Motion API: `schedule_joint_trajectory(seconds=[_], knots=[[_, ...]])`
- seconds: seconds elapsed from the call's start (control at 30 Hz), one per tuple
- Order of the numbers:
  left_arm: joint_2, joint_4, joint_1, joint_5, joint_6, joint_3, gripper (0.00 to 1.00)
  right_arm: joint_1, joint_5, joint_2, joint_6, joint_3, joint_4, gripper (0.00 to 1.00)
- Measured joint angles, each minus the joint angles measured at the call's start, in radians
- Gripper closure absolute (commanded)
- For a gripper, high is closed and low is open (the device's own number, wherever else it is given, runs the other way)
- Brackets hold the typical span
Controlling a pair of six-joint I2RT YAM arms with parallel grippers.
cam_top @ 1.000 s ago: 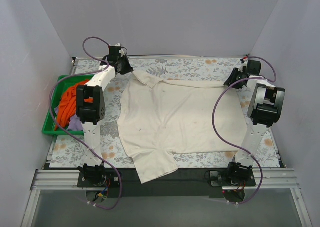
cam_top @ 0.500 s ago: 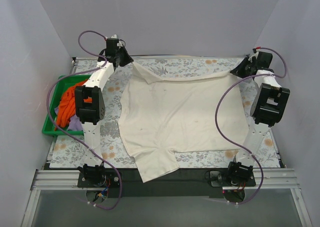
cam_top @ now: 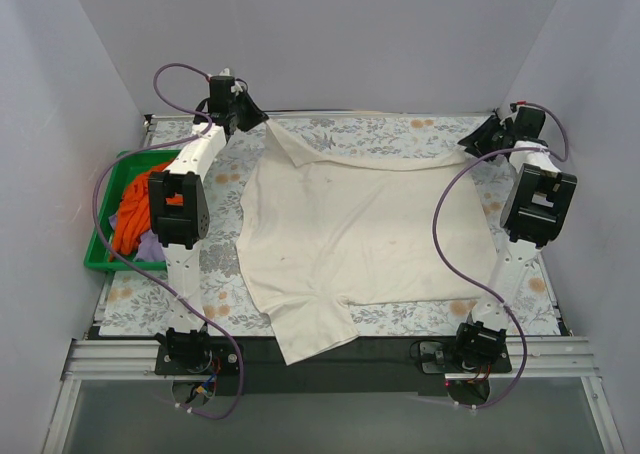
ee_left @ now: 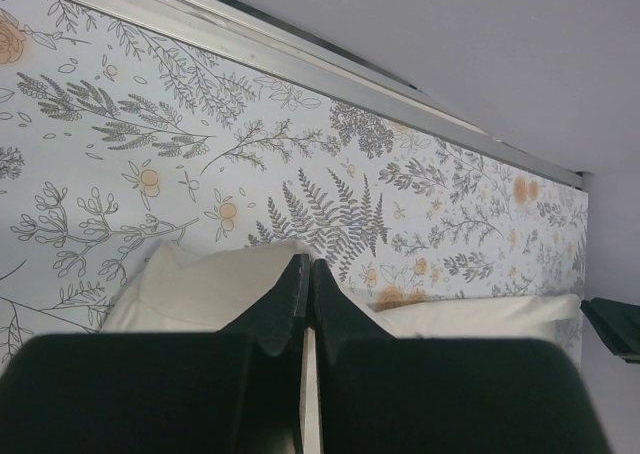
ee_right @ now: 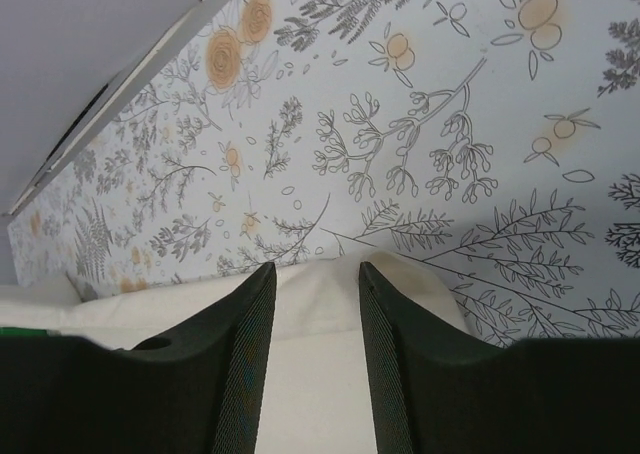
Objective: Fold and stack the t-shirts
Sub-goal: Fold the tshirt
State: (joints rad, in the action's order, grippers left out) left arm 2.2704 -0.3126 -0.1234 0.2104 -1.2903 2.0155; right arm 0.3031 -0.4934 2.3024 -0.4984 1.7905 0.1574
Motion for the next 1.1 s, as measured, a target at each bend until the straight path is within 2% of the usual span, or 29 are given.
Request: schedule_joint_trajectory(seconds=[0.1, 0.23, 0.63, 1.1], knots=[[0.0, 0.008, 0.0, 0.007, -0.001, -0.011, 1.0, 0.001, -0.006, 0.003, -0.002, 0.03, -0.005, 0.59], [0.0, 0.008, 0.002, 0.015, -0.001, -0.03, 1.0, 0.002, 0.002, 0.003, 0.019, 0.021, -0.011, 0.53], [0.0, 0.015, 0.003, 0.028, 0.0, -0.054, 1.0, 0.005, 0.028, -0.062, 0.081, -0.166, -0.025, 0.44], [0.0, 0.022, 0.004, 0.034, 0.004, -0.077, 1.0, 0.005, -0.024, -0.063, 0.058, -0.169, -0.064, 0.51]])
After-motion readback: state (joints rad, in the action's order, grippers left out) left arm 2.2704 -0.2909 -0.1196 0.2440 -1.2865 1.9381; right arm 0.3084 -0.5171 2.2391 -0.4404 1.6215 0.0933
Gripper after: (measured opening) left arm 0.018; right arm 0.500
